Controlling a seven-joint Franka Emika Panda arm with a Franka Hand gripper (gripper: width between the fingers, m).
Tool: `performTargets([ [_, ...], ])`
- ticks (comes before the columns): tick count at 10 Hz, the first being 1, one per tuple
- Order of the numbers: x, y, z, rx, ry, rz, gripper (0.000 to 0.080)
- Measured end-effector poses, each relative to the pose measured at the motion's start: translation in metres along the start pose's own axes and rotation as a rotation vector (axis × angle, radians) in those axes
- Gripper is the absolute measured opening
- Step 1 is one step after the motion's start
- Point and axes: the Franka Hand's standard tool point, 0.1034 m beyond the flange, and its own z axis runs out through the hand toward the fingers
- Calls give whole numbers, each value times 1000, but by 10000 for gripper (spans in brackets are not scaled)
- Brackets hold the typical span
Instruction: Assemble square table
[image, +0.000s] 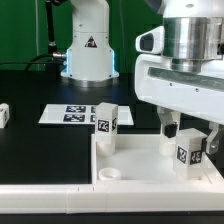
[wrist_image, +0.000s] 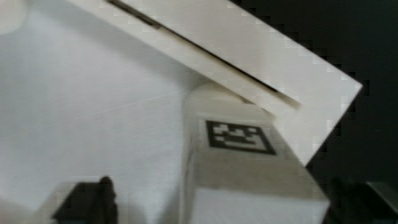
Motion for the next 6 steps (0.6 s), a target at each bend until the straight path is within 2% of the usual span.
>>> performTargets([
  [1,-1,0,0,-2,0,-56,630],
  [2,0,1,0,-3,0,-160,646],
  [4,0,1,0,-7,0,-307,649],
  [5,-1,1,-1,-26,-4,-466,648],
  [6,-1,-1,-3,-33,-9,-553,648],
])
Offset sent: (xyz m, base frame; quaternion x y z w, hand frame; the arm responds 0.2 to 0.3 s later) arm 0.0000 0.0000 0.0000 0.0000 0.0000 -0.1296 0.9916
